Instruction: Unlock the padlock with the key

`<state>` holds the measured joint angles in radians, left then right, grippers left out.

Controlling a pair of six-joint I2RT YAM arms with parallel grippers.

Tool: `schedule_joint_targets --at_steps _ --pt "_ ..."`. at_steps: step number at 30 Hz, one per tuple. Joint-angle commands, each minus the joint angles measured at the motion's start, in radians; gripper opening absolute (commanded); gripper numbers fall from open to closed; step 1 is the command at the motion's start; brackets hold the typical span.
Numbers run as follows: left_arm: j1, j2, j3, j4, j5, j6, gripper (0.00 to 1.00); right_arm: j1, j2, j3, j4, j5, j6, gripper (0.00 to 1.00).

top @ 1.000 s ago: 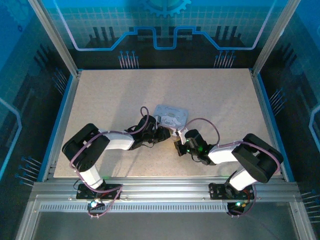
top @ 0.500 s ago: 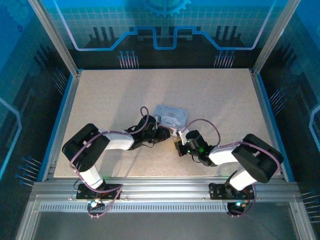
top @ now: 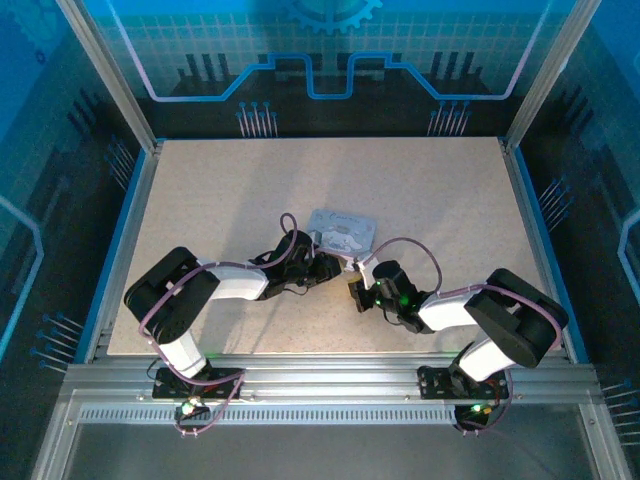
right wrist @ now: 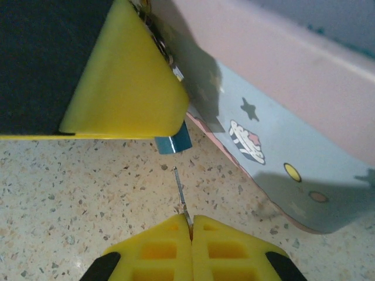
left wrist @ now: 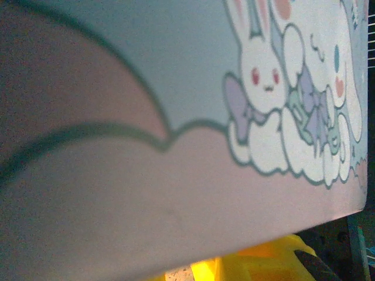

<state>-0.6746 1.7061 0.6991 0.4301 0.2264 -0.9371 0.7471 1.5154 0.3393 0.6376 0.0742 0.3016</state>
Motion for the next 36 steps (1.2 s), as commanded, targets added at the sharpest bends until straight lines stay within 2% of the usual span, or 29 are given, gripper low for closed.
schedule_joint_targets --at_steps 1,36 --pt "-0.006 -0.026 0.005 0.03 0.024 0.001 0.18 0.003 0.012 0.005 0.052 -0.011 -0.006 0.08" --pt "-0.006 -0.035 0.002 0.025 0.022 -0.003 0.18 -0.022 0.017 0.0 0.108 -0.008 0.007 0.08"
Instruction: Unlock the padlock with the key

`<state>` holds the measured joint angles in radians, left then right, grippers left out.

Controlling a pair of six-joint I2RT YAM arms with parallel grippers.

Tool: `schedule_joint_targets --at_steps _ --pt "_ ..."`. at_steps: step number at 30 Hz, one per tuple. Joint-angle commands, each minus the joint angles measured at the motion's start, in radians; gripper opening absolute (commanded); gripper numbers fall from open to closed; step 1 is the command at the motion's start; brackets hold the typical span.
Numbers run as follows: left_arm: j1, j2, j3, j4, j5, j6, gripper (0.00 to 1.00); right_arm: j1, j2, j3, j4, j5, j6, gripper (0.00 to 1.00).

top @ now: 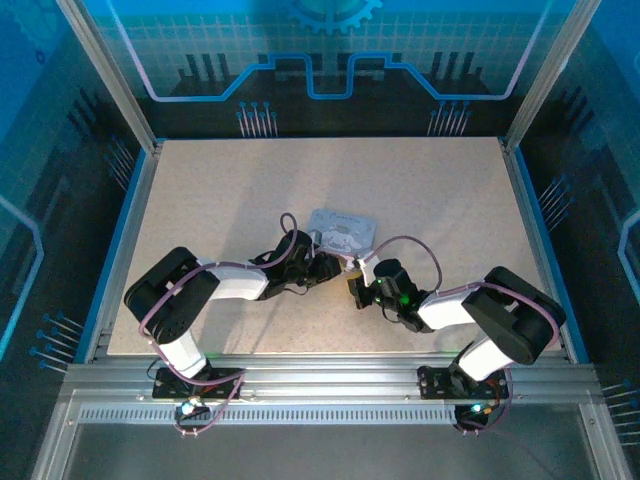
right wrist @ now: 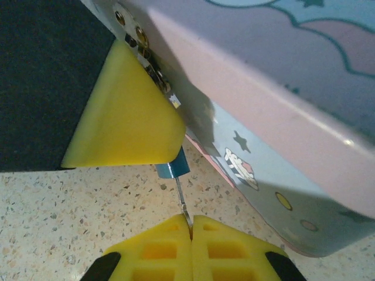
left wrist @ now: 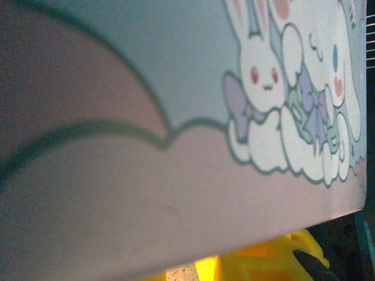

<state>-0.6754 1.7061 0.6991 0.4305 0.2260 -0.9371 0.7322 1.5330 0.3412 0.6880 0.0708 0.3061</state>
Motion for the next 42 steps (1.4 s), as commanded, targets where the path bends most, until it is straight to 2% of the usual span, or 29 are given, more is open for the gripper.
schedule_joint_targets --at_steps 1,14,25,42 --pt "-0.006 -0.036 0.002 0.025 0.023 -0.002 0.18 -0.009 0.001 -0.003 0.065 -0.002 0.002 0.08" --pt "-0.009 -0.039 0.008 0.014 0.027 0.001 0.18 -0.013 0.01 0.013 0.131 -0.007 -0.026 0.07" --pt "-0.01 -0.042 0.01 0.007 0.029 0.004 0.18 -0.038 -0.014 0.055 0.098 -0.051 -0.061 0.07" --pt "-0.019 -0.044 0.029 -0.018 0.04 -0.016 0.18 -0.039 0.018 0.075 0.123 0.023 -0.136 0.07"
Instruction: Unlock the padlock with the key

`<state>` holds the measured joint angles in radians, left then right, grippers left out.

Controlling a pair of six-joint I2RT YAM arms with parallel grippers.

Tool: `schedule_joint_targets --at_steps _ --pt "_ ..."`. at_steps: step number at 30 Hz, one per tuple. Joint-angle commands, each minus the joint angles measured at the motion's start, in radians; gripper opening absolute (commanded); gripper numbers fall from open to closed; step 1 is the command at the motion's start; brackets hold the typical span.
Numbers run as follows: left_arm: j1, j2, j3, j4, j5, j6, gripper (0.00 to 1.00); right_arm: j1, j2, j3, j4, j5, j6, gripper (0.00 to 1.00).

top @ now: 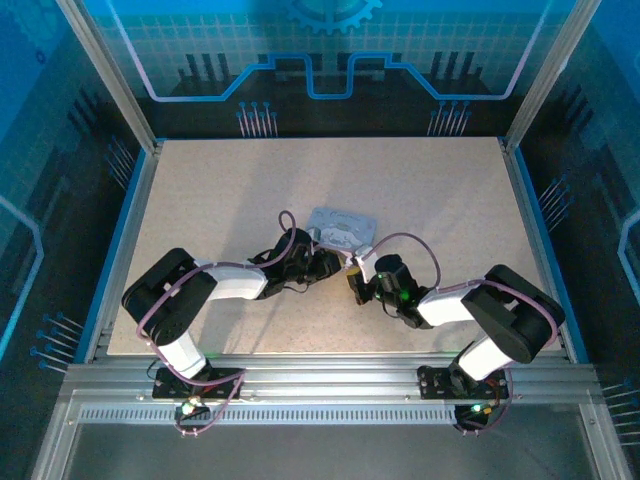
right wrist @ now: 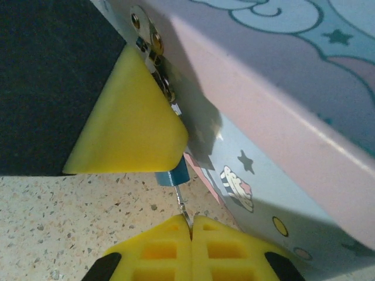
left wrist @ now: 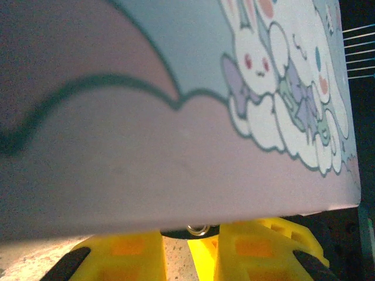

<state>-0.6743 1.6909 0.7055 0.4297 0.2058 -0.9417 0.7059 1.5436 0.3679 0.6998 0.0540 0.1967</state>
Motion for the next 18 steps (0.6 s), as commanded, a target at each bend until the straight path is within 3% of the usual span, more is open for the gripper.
schedule_joint_targets --at_steps 1,8,18 --pt "-0.02 -0.029 0.025 -0.021 0.06 -0.012 0.18 -0.011 0.007 0.05 0.112 0.044 -0.031 0.07" --pt "-0.024 -0.027 0.03 -0.038 0.056 -0.005 0.18 -0.033 0.0 0.051 0.142 -0.04 -0.004 0.07" --pt "-0.033 -0.014 0.041 -0.044 0.061 -0.009 0.18 -0.047 -0.015 0.081 0.132 -0.058 -0.021 0.07"
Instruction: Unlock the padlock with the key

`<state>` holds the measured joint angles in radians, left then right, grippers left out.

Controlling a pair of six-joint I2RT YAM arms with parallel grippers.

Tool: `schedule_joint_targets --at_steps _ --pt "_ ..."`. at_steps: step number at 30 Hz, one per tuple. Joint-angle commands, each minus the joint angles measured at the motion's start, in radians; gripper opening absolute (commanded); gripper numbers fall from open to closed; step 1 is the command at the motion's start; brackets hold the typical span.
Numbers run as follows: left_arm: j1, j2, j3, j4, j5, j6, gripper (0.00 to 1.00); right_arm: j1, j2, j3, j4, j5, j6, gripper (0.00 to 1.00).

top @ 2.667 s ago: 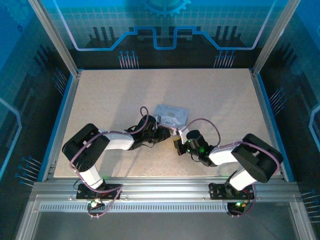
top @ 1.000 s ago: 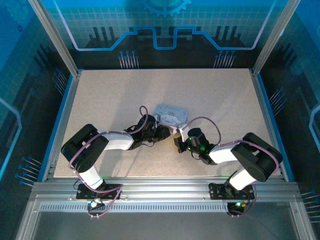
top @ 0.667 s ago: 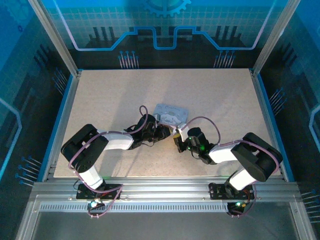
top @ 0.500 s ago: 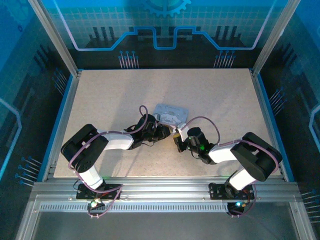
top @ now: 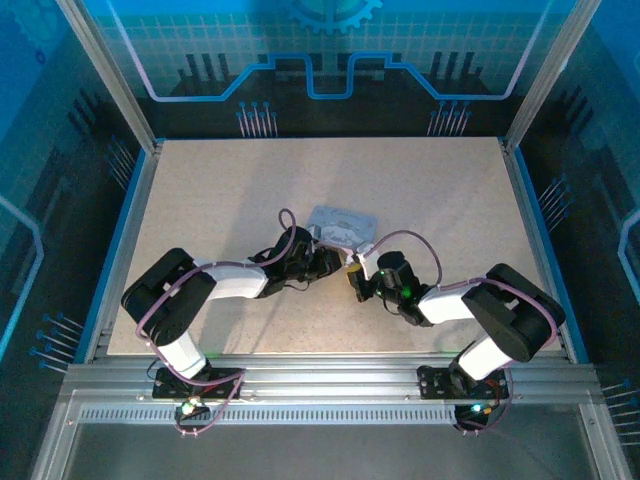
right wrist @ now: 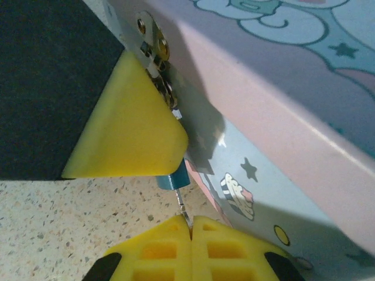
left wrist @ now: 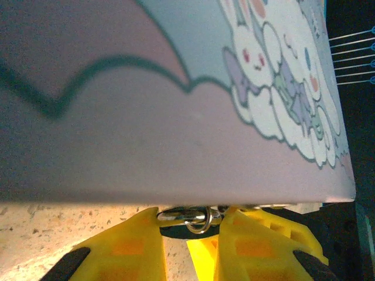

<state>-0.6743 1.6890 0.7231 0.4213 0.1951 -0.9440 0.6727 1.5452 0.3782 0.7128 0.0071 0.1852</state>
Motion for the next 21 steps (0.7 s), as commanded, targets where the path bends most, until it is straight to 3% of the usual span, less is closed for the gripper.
schedule_joint_targets --at_steps 1,14,21 --pt "-0.032 -0.012 0.024 -0.035 0.073 -0.006 0.18 -0.014 -0.017 0.073 0.114 -0.007 -0.015 0.07" --pt "-0.041 0.0 0.034 -0.041 0.075 -0.011 0.19 -0.032 -0.022 0.099 0.112 -0.036 -0.019 0.07" --pt "-0.044 0.005 0.038 -0.042 0.075 -0.017 0.19 -0.028 -0.005 0.075 0.106 0.025 -0.047 0.07"
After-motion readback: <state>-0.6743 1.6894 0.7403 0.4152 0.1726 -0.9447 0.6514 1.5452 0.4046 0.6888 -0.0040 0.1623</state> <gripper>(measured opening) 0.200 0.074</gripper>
